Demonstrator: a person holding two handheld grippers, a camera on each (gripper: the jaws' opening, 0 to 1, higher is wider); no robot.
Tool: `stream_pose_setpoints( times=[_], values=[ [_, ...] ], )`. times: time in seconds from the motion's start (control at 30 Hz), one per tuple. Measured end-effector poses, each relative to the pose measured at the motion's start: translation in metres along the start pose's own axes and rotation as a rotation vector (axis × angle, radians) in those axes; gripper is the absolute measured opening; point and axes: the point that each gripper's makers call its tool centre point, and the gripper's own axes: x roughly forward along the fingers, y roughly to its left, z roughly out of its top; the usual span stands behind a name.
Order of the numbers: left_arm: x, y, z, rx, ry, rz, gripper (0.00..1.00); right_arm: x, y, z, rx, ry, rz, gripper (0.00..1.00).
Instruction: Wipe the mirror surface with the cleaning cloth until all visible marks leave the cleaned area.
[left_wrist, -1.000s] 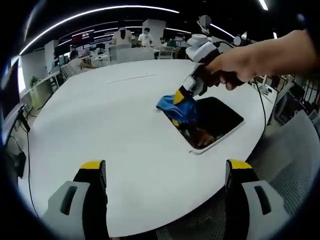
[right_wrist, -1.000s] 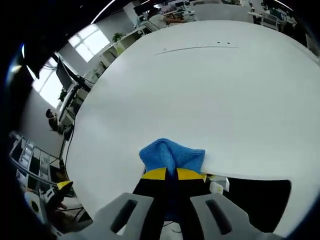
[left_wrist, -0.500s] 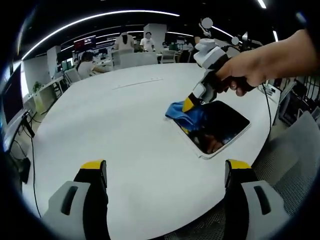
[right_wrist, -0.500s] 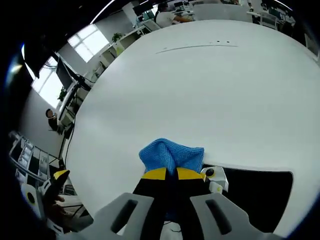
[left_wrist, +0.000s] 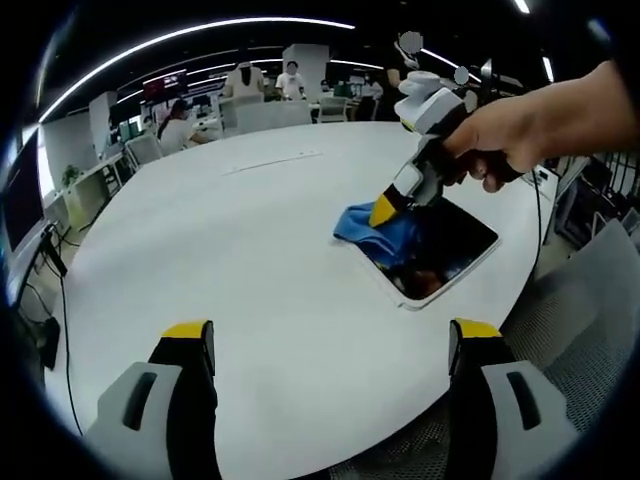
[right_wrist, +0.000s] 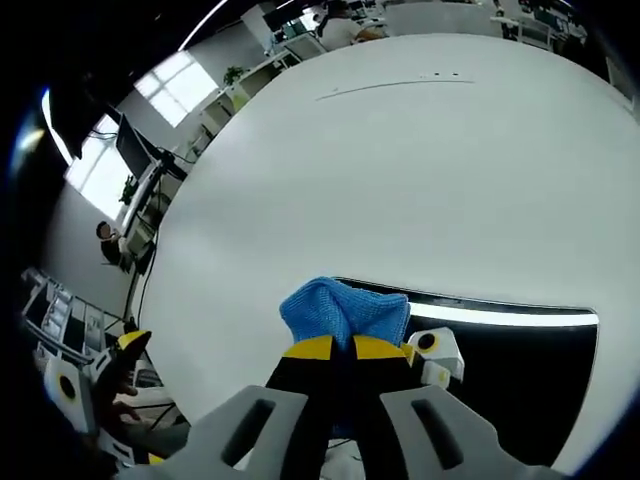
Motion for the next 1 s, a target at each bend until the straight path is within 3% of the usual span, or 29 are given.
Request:
stream_pose_setpoints(
  times=[0.67, 1.0],
  values=[
    [0.001, -0.003, -0.002, 0.006, 0.008, -0.007, 0.96, -0.006, 0.017, -0.021, 0.014, 0.039, 0.045, 0.00],
    [0.000, -0.003, -0.002, 0.011, 0.014, -0.005, 0.96, -0.007, 0.016, -0.021, 0.005, 0.022, 0.057, 0.00]
  ],
)
